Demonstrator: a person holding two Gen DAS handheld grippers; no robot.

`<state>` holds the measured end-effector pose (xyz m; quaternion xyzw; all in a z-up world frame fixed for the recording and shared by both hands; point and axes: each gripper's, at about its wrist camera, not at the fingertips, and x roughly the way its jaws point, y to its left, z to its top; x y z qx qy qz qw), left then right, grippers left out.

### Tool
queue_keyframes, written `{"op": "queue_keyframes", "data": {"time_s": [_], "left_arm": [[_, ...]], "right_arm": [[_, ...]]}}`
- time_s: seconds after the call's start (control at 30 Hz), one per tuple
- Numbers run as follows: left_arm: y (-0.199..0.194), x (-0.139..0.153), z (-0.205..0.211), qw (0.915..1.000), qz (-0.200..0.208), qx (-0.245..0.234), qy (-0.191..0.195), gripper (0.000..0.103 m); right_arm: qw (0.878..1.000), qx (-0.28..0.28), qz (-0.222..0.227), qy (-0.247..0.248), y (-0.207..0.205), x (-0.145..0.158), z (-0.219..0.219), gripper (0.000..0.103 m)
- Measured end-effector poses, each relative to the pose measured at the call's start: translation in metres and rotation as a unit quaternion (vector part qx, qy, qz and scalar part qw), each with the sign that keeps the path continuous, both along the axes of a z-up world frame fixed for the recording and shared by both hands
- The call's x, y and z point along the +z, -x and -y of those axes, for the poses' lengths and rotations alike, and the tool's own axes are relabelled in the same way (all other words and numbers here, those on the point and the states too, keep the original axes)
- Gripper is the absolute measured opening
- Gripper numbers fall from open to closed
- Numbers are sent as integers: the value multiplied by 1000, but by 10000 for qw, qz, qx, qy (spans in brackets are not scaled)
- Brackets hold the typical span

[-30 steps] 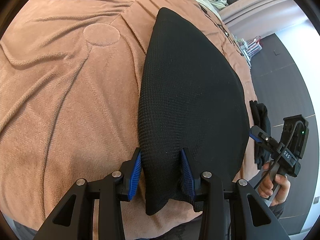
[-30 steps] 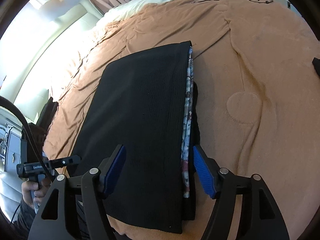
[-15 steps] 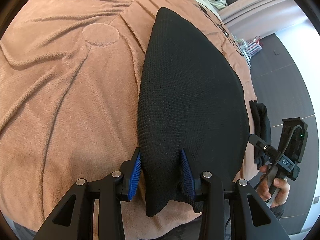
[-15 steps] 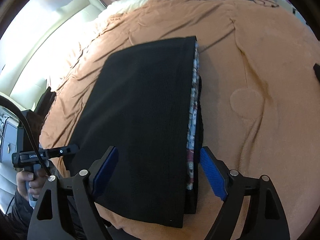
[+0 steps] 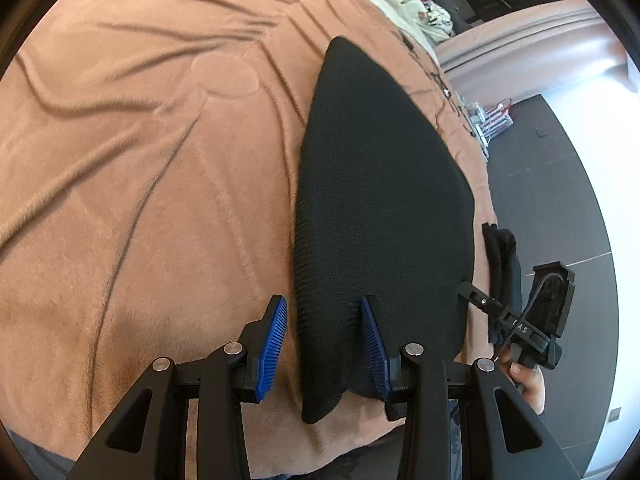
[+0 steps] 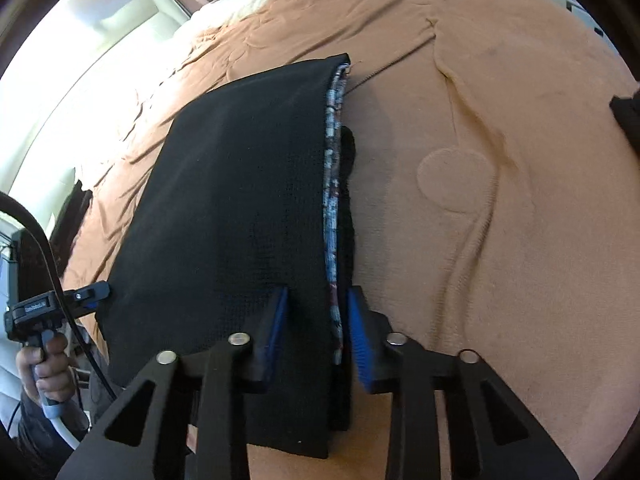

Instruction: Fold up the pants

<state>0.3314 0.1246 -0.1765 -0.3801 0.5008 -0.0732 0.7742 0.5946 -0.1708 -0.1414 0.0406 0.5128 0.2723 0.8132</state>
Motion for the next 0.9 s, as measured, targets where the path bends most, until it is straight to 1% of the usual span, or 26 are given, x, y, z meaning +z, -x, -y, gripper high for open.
{"op": "queue_keyframes", "data": {"time_s": [0.13,0.2,0.23,0.27,0.3,0.33,0.37,0.5,0.53,0.57,0.63,0.7,0.77,0.83,0.9], "left_arm": [[1,-7,2,9998,-58,-35,209,40],[1,-8,2,9996,-41,-64,260,40],[1,-9,1,9996,-37,-62,277,40],[1,-9,1,9995,-37,-56,299,40],[0,-10,0,9995,-39,-54,324,40],[0,-10,0,9994,-42,-51,337,40],[-1,-11,0,9994,-43,-49,349,40],[-2,-9,3,9995,-30,-87,306,40],[-2,-8,3,9995,-21,-95,298,40],[-2,-7,4,9995,-5,-97,303,40],[-1,-5,3,9994,52,-69,349,40],[1,-8,1,9990,58,-12,441,40],[1,-12,0,9986,26,4,528,40],[-2,-15,4,9987,8,-6,509,40],[-6,-15,9,9989,12,-22,472,38]], "right_arm": [[10000,-21,58,-1,5,7,1,25],[9998,-59,43,-188,5,12,7,29],[9996,-53,21,-293,6,13,8,40],[9992,-32,7,-390,7,15,10,61],[9990,-8,42,-455,8,16,9,70],[9990,5,93,-433,8,16,9,77],[9993,36,122,-344,9,15,6,77],[9999,90,54,-113,5,1,-5,77],[10000,69,36,-31,4,-2,-7,71],[10000,50,5,42,1,-5,-9,54],[9999,25,-112,-108,-1,-11,-6,51],[9999,36,-61,-117,-1,-11,-5,44],[9999,1,-42,-161,1,-10,-1,32],[9996,-19,-75,-255,2,-10,5,26],[9994,-42,-122,-325,3,-12,8,25]]}}
